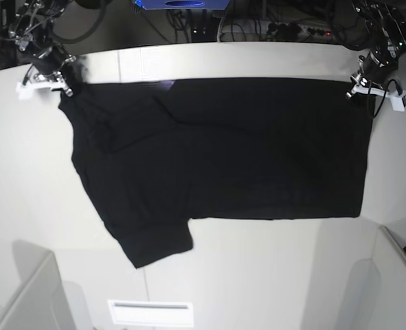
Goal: Fold the T-shirt properly
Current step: 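Drag the shirt further toward the robot, straightening it with both grippers, then release the shirt and move the right gripper toward the sleeve hem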
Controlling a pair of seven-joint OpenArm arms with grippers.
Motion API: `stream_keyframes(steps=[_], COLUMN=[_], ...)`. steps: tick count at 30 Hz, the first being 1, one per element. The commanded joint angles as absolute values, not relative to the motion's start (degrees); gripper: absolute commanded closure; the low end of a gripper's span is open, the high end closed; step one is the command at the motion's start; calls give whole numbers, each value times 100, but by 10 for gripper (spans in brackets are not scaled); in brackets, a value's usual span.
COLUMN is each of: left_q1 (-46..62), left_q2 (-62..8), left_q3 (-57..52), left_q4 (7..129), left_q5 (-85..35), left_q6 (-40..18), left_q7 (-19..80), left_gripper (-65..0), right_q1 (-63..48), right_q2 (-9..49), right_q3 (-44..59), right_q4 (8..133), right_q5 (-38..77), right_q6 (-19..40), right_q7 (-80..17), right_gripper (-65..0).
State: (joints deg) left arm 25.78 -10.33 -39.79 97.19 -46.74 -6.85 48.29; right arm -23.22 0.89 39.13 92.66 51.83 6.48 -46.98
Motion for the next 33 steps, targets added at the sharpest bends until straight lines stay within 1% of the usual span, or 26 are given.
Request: stream_keyframes(steps=[1,4,7,17,33], left_q1=[2624,2712,2809,3152,3512], left_q2=[-1112,-1112,-1112,-1112,-1112], left_q3=[-4031,-4031,-4031,-4031,-4022], left_q4=[9824,9807,9824,9798,9824], left_q5=[-4725,-4725,-4725,-4725,-4725], left_q6=[-708,-708,-708,-708,-708], left_q7=[4734,4725,4725,4725,4725], left_gripper=[0,0,0,0,0], right_q1=[-2404,-2615,-2782,-3240,-3327], right_q2=[127,110,-31,-66,-31], right_q3=[3943,3916,3934,3934,3916], right_q4=[9508,9789,9921,10035,10035], right_q5=[5244,5253,5253,5253,5235], right_q6=[681,681,681,681,690], right_q7=[-4646,-4646,-4646,-4655,-4655], right_gripper=[0,0,0,0,0])
